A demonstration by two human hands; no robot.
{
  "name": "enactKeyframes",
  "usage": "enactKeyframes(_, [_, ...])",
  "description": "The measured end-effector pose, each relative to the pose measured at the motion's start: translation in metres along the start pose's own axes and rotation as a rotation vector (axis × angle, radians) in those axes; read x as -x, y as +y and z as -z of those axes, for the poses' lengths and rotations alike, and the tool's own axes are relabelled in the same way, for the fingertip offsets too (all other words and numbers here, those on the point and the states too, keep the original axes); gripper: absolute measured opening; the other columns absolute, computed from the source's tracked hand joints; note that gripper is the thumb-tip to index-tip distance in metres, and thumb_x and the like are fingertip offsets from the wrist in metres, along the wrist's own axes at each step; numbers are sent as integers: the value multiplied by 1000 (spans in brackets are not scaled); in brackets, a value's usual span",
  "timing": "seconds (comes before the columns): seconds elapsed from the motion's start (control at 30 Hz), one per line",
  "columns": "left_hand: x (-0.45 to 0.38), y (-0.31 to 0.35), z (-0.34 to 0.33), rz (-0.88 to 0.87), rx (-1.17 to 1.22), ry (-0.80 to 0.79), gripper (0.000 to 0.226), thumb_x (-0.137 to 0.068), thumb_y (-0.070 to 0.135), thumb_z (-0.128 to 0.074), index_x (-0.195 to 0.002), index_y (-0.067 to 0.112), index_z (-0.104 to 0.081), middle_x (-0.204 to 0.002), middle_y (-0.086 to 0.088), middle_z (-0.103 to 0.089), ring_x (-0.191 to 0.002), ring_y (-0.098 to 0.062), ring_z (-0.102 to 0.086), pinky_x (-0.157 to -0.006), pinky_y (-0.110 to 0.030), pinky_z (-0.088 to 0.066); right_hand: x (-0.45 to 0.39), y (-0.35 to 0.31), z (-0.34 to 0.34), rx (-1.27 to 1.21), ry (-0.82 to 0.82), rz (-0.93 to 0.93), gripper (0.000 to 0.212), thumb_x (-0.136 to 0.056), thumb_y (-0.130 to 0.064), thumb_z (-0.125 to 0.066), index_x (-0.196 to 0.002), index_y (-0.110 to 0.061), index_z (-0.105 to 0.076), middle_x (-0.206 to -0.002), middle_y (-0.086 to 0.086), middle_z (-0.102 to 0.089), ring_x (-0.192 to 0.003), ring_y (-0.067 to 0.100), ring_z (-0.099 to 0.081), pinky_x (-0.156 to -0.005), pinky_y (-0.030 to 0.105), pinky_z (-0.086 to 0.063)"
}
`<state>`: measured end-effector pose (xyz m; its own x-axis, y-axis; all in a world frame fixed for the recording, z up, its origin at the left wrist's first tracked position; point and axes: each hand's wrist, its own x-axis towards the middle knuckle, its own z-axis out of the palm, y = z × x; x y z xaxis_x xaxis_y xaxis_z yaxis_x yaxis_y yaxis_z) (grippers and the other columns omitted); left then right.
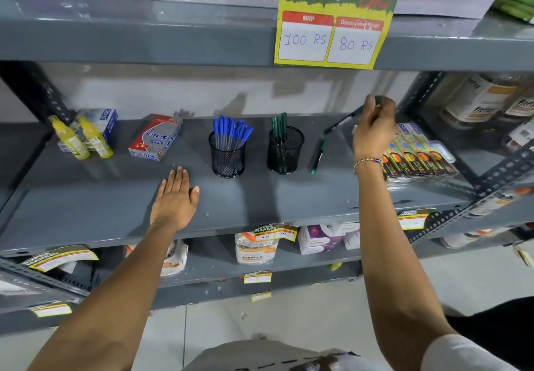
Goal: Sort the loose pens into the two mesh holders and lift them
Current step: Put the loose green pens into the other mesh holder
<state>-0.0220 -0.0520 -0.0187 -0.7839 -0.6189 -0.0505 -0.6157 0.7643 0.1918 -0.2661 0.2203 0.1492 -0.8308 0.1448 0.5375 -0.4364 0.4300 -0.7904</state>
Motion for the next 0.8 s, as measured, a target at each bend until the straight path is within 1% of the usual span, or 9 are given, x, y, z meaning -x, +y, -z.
enactKeyframes(0.03, [0,0,0,0,0,-1,61,-99,39,-15,-150,6,-2,-161,-9,0,-149,-21,1,-121,-35,1,2,-7,-6,-68,-2,0,29,-97,-24,-46,-102,3,-56,-72,8,-56,-63,21,-50,-54,24,-31])
enactKeyframes(0.1, [0,0,0,-3,-4,0,61,-99,39,-14,-150,6,-2,-161,-9,0,-149,-21,1,-121,-35,1,8,-18,-21,-84,-97,25,29,-99,-23,-43,-106,3,-54,-77,12,-61,-66,26,-54,-55,23,-31])
enactKeyframes(0.23, [1,0,1,0,-2,-2,61,-99,39,-15,-150,6,-3,-161,-8,-1,-149,-21,0,-122,-36,1,25,-12,-57,87,-393,143,30,-99,-27,-41,-110,-2,-52,-87,22,-68,-78,38,-63,-56,27,-30])
enactKeyframes(0.33, [2,-1,2,-2,-4,10,61,-99,39,-16,-150,6,-4,-161,-8,-3,-149,-21,-1,-122,-35,0,38,-1,-79,260,-594,127,33,-99,-30,-39,-112,-2,-50,-96,25,-67,-90,42,-62,-58,33,-36])
enactKeyframes(0.4, [3,-1,2,-7,-3,15,61,-99,39,-16,-150,6,-5,-161,-9,-4,-149,-21,-2,-122,-36,-1,43,3,-86,319,-683,67,39,-97,-34,-43,-119,-2,-50,-106,25,-66,-101,41,-60,-68,39,-45])
enactKeyframes(0.5, [2,-1,3,-10,-2,18,62,-99,39,-16,-150,6,-6,-161,-9,-4,-149,-21,-2,-122,-36,-1,39,7,-86,303,-648,-6,42,-95,-37,-48,-121,-4,-51,-107,23,-68,-105,39,-60,-78,41,-49])
enactKeyframes(0.57, [2,-1,2,-11,2,25,62,-99,39,-17,-150,6,-6,-161,-9,-5,-149,-21,-2,-122,-36,0,32,14,-82,283,-546,-65,34,-96,-32,-47,-115,-5,-56,-108,23,-68,-105,41,-60,-79,41,-49])
enactKeyframes(0.67, [2,0,2,-9,-1,37,61,-99,39,-17,-150,7,-6,-161,-9,-6,-149,-21,-3,-121,-36,0,22,34,-71,310,-453,-238,26,-96,-23,-45,-106,-5,-61,-114,22,-66,-111,39,-58,-86,41,-48])
enactKeyframes(0.8, [3,1,3,-6,-11,38,61,-99,40,-16,-150,7,-6,-161,-8,-5,-149,-21,-2,-121,-35,0,23,61,-64,425,-481,-332,28,-94,-16,-46,-103,3,-65,-113,28,-64,-109,42,-58,-87,43,-49])
